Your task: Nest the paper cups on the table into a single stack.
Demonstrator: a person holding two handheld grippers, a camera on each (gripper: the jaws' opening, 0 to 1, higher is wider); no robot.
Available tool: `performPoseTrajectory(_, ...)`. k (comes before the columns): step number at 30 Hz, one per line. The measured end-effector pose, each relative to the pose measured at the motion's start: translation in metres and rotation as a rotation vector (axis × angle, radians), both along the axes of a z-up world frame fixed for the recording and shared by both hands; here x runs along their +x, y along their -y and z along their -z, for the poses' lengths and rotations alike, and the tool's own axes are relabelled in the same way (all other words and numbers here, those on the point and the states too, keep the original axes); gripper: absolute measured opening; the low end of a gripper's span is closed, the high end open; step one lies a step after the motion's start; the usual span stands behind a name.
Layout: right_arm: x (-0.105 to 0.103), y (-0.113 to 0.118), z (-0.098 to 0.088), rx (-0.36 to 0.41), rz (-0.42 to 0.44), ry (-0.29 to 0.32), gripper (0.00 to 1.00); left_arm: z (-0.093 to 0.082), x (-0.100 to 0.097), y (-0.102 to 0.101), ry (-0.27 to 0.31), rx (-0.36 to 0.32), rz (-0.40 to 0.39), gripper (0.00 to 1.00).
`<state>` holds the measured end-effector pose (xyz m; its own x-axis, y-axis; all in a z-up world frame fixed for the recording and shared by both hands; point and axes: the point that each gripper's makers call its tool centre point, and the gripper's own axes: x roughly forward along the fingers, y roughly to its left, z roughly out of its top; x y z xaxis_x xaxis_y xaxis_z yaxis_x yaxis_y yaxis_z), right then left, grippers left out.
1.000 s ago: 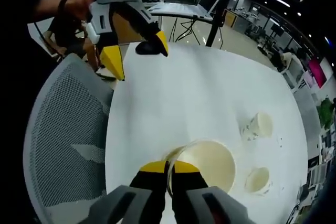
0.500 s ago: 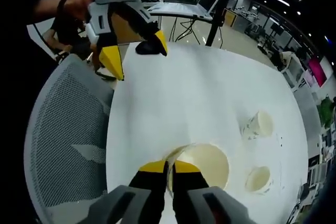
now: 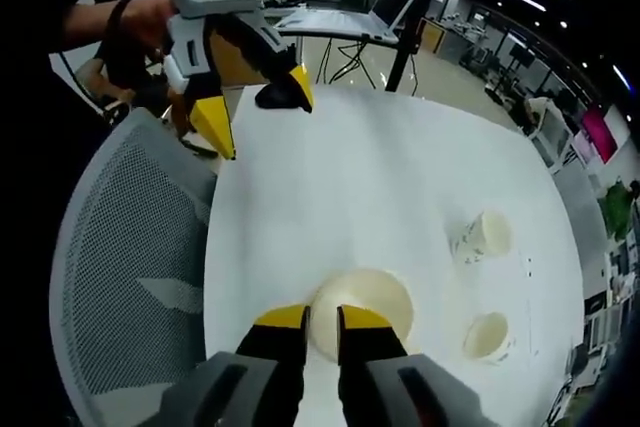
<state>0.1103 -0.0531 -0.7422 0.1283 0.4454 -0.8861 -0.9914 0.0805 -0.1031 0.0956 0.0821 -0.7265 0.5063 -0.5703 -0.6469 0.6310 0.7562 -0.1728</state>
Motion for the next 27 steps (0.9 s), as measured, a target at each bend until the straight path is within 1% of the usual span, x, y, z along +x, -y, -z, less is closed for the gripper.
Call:
performPoseTrajectory(9,0.001,0.001,-0.011,0.020,0.017,0.030,0.24,0.001,-0.004,-0.001,-0.001,-0.008,-0.009,0.59)
performPoseTrajectory(15,-0.004,0.000,-0.017,0.027,0.019,0.047,0.27,0.002,-0.005,-0.002,-0.002,-0.011,-0.011,0.59)
performPoseTrajectory(18,-0.003,0.000,-0.018,0.031,0.025,0.055,0.29,0.002,-0.005,-0.003,-0.002,-0.012,-0.014,0.59)
performPoseTrajectory(23,0.001,-0.001,-0.025,0.082,0.069,0.073,0.33,0.001,-0.005,-0.005,0.001,-0.018,-0.025,0.59)
performPoseTrajectory(27,0.003,0.003,-0.028,0.095,0.097,0.086,0.35,0.001,-0.005,-0.004,-0.001,-0.017,-0.024,0.59)
